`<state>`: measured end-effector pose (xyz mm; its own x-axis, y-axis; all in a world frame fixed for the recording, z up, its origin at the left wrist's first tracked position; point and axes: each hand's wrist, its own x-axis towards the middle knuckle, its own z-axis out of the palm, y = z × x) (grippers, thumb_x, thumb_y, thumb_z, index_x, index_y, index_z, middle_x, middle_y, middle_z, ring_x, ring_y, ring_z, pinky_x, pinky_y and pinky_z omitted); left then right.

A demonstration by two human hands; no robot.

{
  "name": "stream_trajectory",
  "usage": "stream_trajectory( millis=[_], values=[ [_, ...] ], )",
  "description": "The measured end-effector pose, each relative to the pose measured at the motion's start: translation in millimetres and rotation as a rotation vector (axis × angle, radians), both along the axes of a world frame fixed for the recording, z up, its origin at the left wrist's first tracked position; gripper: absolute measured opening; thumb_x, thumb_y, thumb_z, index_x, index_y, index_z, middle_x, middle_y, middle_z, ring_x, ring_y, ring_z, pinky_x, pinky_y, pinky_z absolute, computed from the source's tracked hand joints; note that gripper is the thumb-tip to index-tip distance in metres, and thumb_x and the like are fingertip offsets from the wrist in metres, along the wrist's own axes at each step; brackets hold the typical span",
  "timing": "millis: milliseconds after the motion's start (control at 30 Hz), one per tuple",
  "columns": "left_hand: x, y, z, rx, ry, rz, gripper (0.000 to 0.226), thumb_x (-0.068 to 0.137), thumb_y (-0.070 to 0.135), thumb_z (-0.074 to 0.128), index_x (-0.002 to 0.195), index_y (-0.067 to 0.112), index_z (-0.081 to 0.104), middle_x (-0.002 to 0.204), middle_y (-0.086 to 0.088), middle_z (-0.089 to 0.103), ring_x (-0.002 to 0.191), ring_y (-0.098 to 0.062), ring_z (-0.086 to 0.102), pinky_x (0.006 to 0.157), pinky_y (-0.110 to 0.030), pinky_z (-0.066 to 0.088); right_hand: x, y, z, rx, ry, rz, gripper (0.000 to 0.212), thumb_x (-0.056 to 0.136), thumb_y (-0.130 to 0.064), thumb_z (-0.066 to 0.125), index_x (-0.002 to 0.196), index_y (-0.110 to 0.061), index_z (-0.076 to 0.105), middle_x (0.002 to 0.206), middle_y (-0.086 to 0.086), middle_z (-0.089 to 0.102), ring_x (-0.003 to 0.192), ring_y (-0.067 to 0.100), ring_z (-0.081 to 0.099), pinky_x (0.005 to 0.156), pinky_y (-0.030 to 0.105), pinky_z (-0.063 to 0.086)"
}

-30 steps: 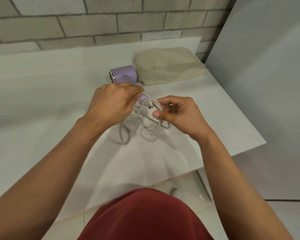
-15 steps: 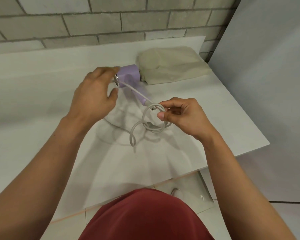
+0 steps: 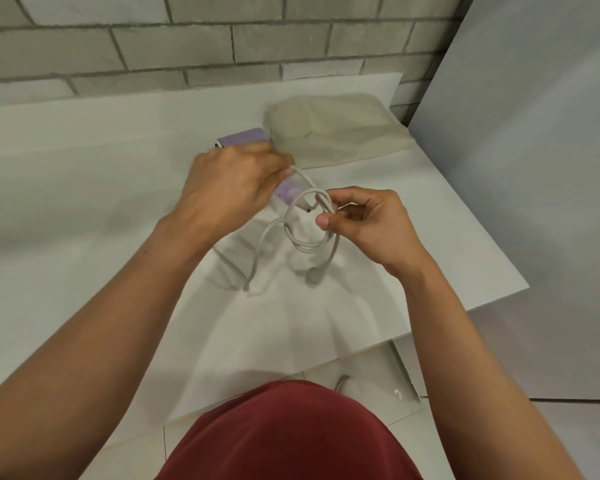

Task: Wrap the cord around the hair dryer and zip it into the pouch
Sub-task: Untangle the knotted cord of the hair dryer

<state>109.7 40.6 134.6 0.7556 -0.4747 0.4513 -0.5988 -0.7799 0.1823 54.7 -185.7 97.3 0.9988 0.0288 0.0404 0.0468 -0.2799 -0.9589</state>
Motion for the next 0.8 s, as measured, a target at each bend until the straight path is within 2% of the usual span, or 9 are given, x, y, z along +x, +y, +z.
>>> stream_trajectory(
  millis=[100,167,300,367,467,567,633,700,800],
  values=[
    [4.0,12.3,7.2,-0.123,-0.041,0.146,0.032,0.104,0.042,0.045,0.117,0.031,0.072,0.111,0.004,0.071,0.093,-0.035,0.068,0.069,-0.044,0.053,-2.9,-5.5,-0.7,-0.020,0.020,-0.016,0.022,0.085,-0.007,0.084,0.101,-0.022,0.082,0.089,0.009,0.072,0.073,0.021,0.070,0.071,0.040,0.061],
    [7.6,20.1,10.9,-0.121,-0.058,0.214,0.031,0.105,0.039,0.047,0.118,0.029,0.072,0.108,-0.001,0.071,0.092,-0.037,0.067,0.069,-0.045,0.052,-4.7,-7.1,-1.7,-0.041,0.041,-0.018,0.020,0.086,-0.009,0.084,0.099,-0.023,0.082,0.081,-0.003,0.070,0.069,0.015,0.069,0.057,0.031,0.053],
    [18.5,35.3,3.7,0.030,0.114,0.246,0.025,0.104,0.029,0.053,0.117,0.019,0.073,0.108,-0.011,0.068,0.097,-0.042,0.063,0.075,-0.048,0.052,-2.9,-4.2,-4.4,-0.084,0.021,0.002,0.018,0.086,-0.007,0.084,0.100,-0.020,0.082,0.088,0.005,0.073,0.082,0.027,0.074,0.080,0.030,0.061],
    [16.6,37.6,0.7,0.077,0.202,0.151,0.034,0.099,0.020,0.061,0.133,0.015,0.065,0.129,-0.016,0.063,0.114,-0.044,0.060,0.094,-0.052,0.051,-2.7,-3.0,-5.9,-0.118,0.022,0.028,0.017,0.087,-0.009,0.084,0.102,-0.017,0.083,0.091,0.007,0.074,0.084,0.029,0.073,0.079,0.029,0.060],
    [6.3,25.4,2.3,0.094,0.087,-0.092,0.046,0.094,0.013,0.064,0.140,0.011,0.061,0.144,-0.014,0.058,0.127,-0.038,0.056,0.108,-0.045,0.041,-3.0,-1.6,-4.8,-0.125,0.024,0.045,0.018,0.086,-0.010,0.084,0.103,-0.016,0.082,0.093,0.009,0.075,0.084,0.028,0.072,0.076,0.027,0.058],
    [2.2,6.2,3.6,0.170,0.039,-0.295,0.037,0.096,0.025,0.056,0.130,0.015,0.069,0.129,-0.007,0.069,0.119,-0.031,0.063,0.103,-0.047,0.046,-0.8,0.9,-3.4,-0.116,0.008,0.035,0.017,0.085,-0.010,0.085,0.101,-0.015,0.082,0.091,0.010,0.074,0.084,0.030,0.071,0.078,0.025,0.057],
    [2.6,-0.7,-0.1,0.205,0.010,-0.344,0.032,0.100,0.032,0.053,0.120,0.020,0.075,0.109,0.000,0.075,0.101,-0.031,0.068,0.090,-0.044,0.050,-0.3,2.3,-1.7,-0.120,-0.006,0.029,0.016,0.085,-0.010,0.086,0.099,-0.016,0.082,0.090,0.011,0.073,0.083,0.030,0.070,0.077,0.028,0.057],
    [1.3,-2.0,-3.0,0.163,-0.003,-0.290,0.027,0.102,0.033,0.053,0.114,0.026,0.076,0.100,0.004,0.075,0.092,-0.031,0.068,0.075,-0.038,0.051,-1.0,2.3,-0.4,-0.111,0.008,0.023,0.015,0.085,-0.010,0.085,0.098,-0.017,0.081,0.088,0.010,0.071,0.075,0.025,0.070,0.068,0.031,0.058],
    [-2.5,1.5,-5.2,0.051,0.007,-0.121,0.024,0.103,0.028,0.055,0.117,0.031,0.074,0.110,0.008,0.074,0.098,-0.030,0.068,0.067,-0.037,0.050,-3.8,2.1,-0.4,-0.062,0.053,0.023,0.020,0.084,-0.007,0.086,0.100,-0.018,0.081,0.087,0.007,0.071,0.069,0.020,0.066,0.059,0.033,0.055]
  ],
)
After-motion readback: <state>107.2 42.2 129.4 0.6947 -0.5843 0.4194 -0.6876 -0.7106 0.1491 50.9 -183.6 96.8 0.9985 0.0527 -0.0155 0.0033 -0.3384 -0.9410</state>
